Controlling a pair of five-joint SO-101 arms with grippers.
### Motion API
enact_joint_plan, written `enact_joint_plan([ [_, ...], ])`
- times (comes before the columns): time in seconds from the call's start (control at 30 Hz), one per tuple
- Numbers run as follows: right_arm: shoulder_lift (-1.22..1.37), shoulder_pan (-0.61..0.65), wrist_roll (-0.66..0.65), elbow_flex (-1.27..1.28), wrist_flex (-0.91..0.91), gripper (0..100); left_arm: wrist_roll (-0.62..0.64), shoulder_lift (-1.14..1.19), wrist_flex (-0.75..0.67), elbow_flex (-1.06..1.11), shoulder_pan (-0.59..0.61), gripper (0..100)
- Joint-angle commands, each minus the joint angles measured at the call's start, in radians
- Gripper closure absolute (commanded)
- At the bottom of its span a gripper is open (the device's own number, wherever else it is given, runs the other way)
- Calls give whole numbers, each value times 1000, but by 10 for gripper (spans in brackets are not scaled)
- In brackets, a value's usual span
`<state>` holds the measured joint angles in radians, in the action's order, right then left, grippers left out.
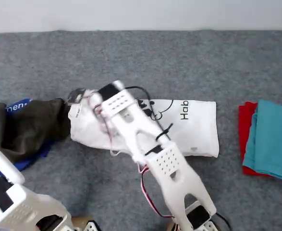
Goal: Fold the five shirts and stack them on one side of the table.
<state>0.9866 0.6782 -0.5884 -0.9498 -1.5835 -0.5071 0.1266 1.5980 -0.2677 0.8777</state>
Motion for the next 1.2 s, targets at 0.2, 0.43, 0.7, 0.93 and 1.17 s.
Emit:
enact_joint_plan([
  [0.2, -110, 50, -14, -112, -58, 988, -8, -18, -15, -7, -9, 985],
  [0.43, -107, 108, -14, -147, -42, 988, -6, -21, -11, -7, -9, 985],
  [0.7, 51, 8, -8, -184, -33, 988, -5, -46, 17, -10, -6, 985],
  [0.93, 15, -4, 86, -399, -216, 988, -3, -183, 34, 10, -8, 985],
  [1.17, -174, -21, 127, -186, -217, 988, -3, -276, 106, 64, -2, 985],
])
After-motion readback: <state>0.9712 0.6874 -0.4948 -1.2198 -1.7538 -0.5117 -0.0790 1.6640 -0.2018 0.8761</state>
